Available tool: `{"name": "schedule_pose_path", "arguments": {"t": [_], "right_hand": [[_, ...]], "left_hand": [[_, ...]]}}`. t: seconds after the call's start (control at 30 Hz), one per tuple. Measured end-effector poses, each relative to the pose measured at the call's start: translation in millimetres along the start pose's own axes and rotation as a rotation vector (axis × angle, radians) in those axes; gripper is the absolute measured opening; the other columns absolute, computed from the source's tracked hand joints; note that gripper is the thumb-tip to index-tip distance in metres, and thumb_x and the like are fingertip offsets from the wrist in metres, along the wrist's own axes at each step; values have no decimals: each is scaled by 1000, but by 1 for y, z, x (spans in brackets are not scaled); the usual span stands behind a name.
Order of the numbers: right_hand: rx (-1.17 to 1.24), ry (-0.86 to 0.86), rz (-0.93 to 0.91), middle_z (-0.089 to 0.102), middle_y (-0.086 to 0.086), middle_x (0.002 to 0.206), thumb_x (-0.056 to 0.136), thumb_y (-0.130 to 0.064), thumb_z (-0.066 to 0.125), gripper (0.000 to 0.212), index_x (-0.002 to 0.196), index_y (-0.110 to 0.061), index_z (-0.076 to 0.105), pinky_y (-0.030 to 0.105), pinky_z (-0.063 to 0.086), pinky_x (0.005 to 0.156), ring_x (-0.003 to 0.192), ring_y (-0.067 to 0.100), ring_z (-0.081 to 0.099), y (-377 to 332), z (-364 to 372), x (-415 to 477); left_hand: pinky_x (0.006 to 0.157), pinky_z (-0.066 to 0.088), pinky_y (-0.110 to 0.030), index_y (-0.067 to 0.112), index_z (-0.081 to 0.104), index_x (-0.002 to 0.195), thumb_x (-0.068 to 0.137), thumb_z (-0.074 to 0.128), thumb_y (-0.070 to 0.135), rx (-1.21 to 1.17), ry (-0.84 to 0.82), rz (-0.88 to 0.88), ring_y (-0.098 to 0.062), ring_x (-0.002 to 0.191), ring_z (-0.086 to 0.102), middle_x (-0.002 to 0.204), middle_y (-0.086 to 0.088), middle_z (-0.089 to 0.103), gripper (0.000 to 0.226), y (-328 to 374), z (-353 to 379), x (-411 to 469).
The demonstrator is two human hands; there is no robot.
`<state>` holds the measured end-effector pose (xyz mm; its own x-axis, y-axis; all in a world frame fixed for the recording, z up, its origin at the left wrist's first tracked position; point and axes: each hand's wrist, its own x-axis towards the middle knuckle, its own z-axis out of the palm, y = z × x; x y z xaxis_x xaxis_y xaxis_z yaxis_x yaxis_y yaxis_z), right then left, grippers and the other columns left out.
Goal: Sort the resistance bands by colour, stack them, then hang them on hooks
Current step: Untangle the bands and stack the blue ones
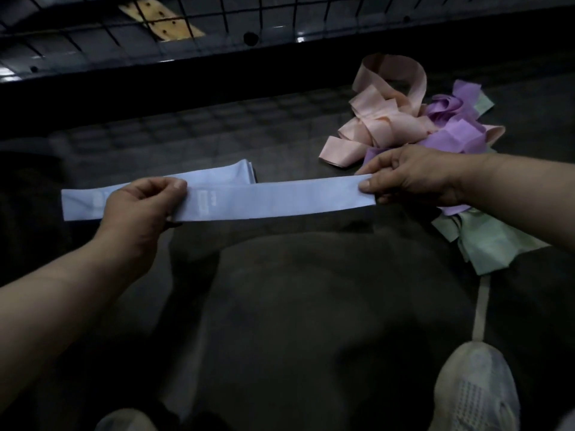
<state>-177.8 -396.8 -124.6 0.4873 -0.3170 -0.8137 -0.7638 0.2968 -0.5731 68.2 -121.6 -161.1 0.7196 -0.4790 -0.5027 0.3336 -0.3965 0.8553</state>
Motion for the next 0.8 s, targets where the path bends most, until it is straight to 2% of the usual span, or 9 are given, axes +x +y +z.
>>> {"name": "schedule_pose_path", "arguments": {"t": [0.07,0.17,0.23,0.37,0.43,0.53,0.6,0.7,0.8], "right_hand": [[18,47,9,69,3,75,86,-5,71,11,97,-7,70,14,52,53,61,6,65,-1,4,1],[-71,105,43,63,2,67,83,-14,75,16,97,-8,70,16,47,46,55,7,56,-1,13,4],[-95,119,33,63,2,70,83,-16,76,19,100,-10,69,19,46,48,55,7,55,-3,25,6],[-50,112,-59,66,-2,71,88,-13,71,12,99,-11,69,18,49,55,55,3,58,-20,64,15],[-32,143,-107,68,-3,72,87,-11,71,7,94,-14,70,20,50,59,54,1,60,-35,86,25],[-51,206,-207,66,-1,74,85,-8,74,10,88,-15,68,15,48,49,50,0,59,-61,115,45],[-100,235,-253,67,0,76,85,-8,75,10,89,-14,68,16,46,49,55,3,60,-76,131,58],[-224,268,-303,68,1,75,85,-11,76,11,94,-12,69,14,45,47,59,7,59,-85,145,74],[-328,320,-339,68,2,79,84,-14,77,16,98,-11,69,13,45,54,62,8,59,-81,153,87]], "left_hand": [[62,55,-19,13,71,92,90,67,17,30,-36,-15,-9,71,66,78,2,73,6,-1,-12,-3],[59,54,-18,12,72,91,78,74,25,119,-7,-78,-7,67,66,76,0,74,19,-2,-33,-9],[55,51,-19,10,73,88,75,78,27,152,33,-117,-8,61,61,71,0,72,22,-6,-47,-14],[49,48,-18,11,72,86,83,77,23,105,191,-106,-7,52,56,67,1,68,13,-7,-81,-10],[53,51,-21,14,70,86,87,73,21,60,239,-98,-9,57,59,70,1,69,8,-3,-99,1],[66,52,-29,15,69,86,90,70,17,50,278,-70,-17,69,61,79,-5,68,4,4,-124,23],[62,52,-30,16,69,85,90,70,18,76,326,-59,-18,65,60,79,-6,66,6,8,-138,35],[48,50,-24,18,67,80,90,71,20,123,357,-45,-19,56,55,79,-7,64,11,7,-150,48],[47,49,-16,15,69,87,89,72,19,238,392,19,-14,62,56,84,-8,65,5,-4,-154,56]]}}
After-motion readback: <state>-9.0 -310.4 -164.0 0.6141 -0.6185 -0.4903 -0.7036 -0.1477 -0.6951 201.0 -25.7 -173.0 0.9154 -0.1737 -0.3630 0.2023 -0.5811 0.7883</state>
